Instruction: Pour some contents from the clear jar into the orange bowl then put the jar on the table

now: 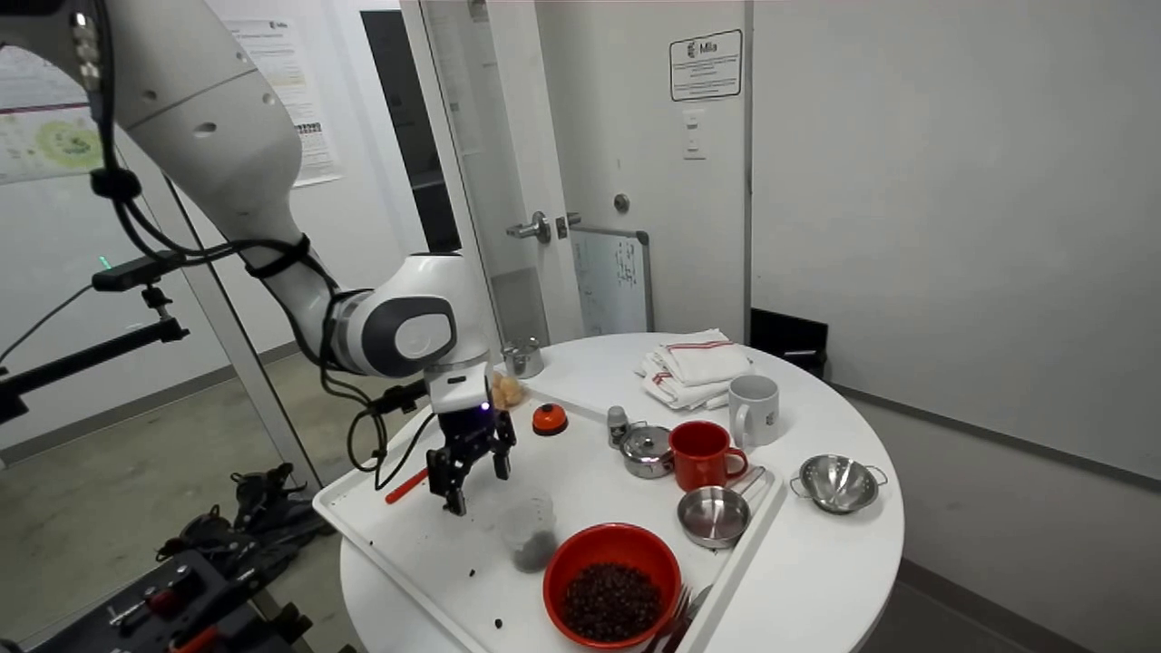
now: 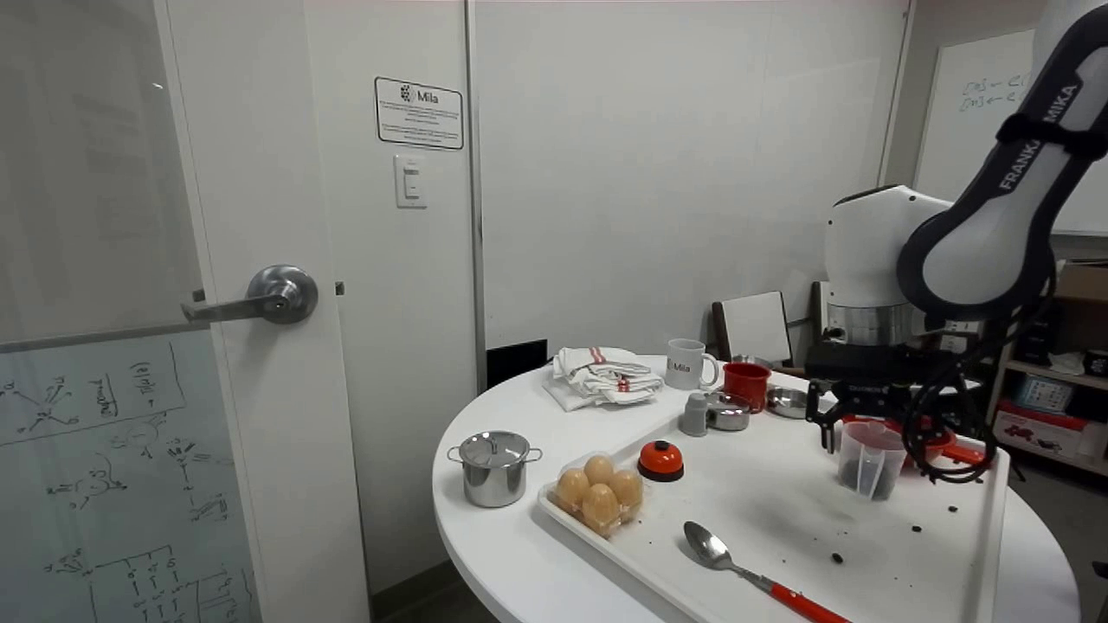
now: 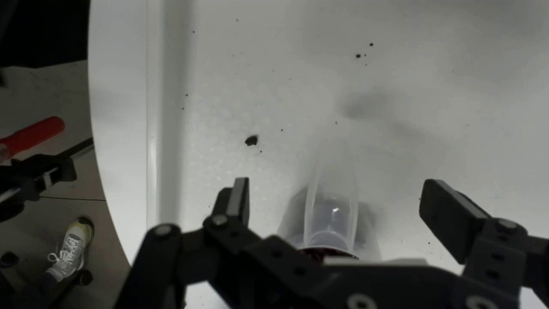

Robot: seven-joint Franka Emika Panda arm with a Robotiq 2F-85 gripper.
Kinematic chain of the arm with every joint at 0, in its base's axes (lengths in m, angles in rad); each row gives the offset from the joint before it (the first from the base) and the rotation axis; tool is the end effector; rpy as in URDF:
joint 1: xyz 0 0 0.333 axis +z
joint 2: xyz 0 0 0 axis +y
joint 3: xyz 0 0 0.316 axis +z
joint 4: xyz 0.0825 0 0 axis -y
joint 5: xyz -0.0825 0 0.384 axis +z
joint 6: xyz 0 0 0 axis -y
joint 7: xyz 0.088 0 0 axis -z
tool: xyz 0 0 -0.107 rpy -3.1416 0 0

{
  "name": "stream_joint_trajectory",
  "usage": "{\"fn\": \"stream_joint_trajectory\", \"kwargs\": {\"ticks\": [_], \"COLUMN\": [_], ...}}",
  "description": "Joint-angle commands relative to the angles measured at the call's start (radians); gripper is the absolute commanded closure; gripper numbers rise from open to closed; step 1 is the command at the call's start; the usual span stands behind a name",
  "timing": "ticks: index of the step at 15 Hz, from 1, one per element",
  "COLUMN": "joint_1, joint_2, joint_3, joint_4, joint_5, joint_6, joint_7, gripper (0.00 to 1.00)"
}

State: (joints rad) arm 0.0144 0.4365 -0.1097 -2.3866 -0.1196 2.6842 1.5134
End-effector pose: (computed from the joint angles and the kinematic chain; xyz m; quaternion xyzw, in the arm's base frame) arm 0.4773 -0.0464 0.1286 0.7323 -0.6759 -0.0225 0.0800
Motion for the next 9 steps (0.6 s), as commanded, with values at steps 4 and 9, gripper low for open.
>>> {"fn": "stream_joint_trajectory", "kwargs": {"ticks": [4, 9], "joint_1": [0.054, 0.061], "joint_2": [0.106, 0.12], "joint_3": [-0.047, -0.049], "joint_4": [0.101, 0.118], "joint_5": [0.043, 0.055], "joint_6": [-0.038, -0.046], "joint_7": [-0.022, -0.026], "gripper": [0.32, 0.72]}}
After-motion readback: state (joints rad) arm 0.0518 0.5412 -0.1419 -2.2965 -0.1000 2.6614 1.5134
